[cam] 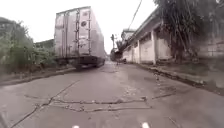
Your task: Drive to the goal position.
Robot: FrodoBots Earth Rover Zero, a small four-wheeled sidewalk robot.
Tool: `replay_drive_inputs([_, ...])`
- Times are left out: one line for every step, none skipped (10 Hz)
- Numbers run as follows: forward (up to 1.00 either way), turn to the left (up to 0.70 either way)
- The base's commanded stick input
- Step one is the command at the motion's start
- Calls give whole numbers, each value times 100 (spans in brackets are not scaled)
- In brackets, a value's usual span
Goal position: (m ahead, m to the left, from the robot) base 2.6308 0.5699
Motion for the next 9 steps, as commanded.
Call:
replay_drive_inputs([85,1])
replay_drive_inputs([85,1])
replay_drive_inputs([85,1])
replay_drive_inputs([85,1])
replay_drive_inputs([85,1])
replay_drive_inputs([85,1])
replay_drive_inputs([85,1])
replay_drive_inputs([85,1])
replay_drive_inputs([85,1])
